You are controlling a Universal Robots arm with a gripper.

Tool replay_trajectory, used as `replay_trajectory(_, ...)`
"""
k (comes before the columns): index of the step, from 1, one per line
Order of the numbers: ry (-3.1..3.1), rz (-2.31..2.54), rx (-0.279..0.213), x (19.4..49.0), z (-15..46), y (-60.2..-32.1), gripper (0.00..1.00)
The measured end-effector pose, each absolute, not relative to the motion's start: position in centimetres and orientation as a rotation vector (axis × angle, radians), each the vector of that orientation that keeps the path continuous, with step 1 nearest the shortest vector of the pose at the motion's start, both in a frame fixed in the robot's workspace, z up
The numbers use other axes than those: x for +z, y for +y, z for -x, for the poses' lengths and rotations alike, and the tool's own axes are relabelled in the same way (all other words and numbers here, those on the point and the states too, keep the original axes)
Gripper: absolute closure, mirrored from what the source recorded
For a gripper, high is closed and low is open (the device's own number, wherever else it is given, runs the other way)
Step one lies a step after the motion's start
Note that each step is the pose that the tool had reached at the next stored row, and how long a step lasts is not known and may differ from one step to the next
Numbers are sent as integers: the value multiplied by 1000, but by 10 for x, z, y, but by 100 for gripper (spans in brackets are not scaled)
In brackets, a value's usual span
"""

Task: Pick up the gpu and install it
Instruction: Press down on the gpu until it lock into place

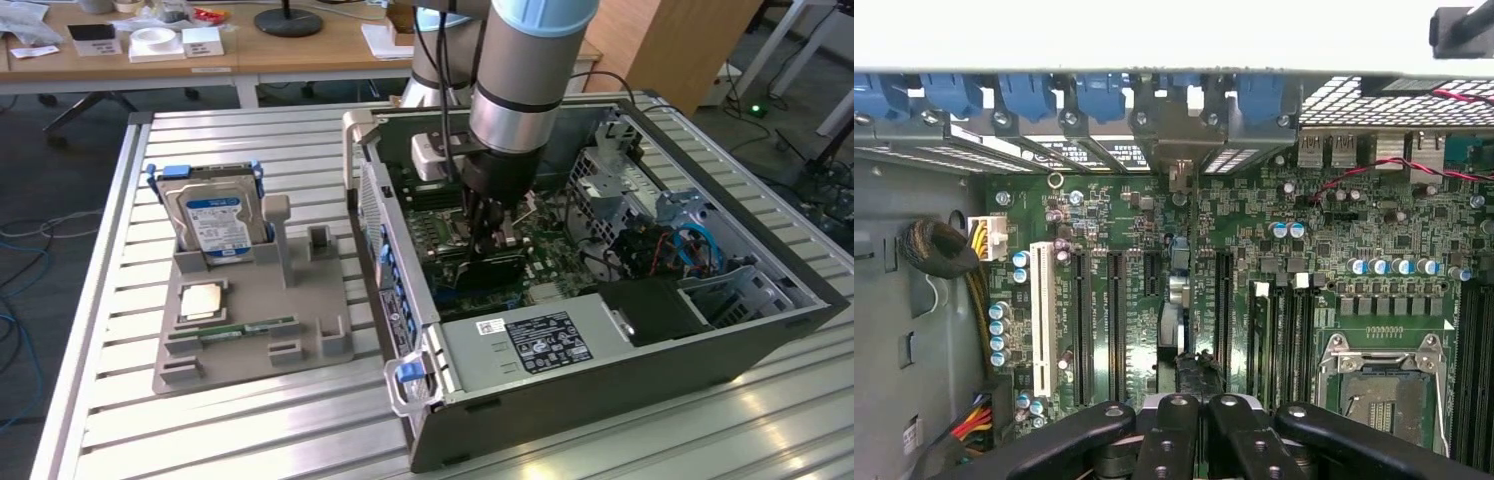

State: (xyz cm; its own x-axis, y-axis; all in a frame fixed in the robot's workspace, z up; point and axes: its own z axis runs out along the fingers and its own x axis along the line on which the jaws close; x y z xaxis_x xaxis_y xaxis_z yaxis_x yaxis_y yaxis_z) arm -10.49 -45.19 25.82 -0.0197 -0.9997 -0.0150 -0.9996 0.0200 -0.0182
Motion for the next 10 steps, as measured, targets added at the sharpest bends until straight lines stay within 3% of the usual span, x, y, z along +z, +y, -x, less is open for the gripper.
replay_trajectory(10, 2226, 2183, -4, 257, 105, -452, 89)
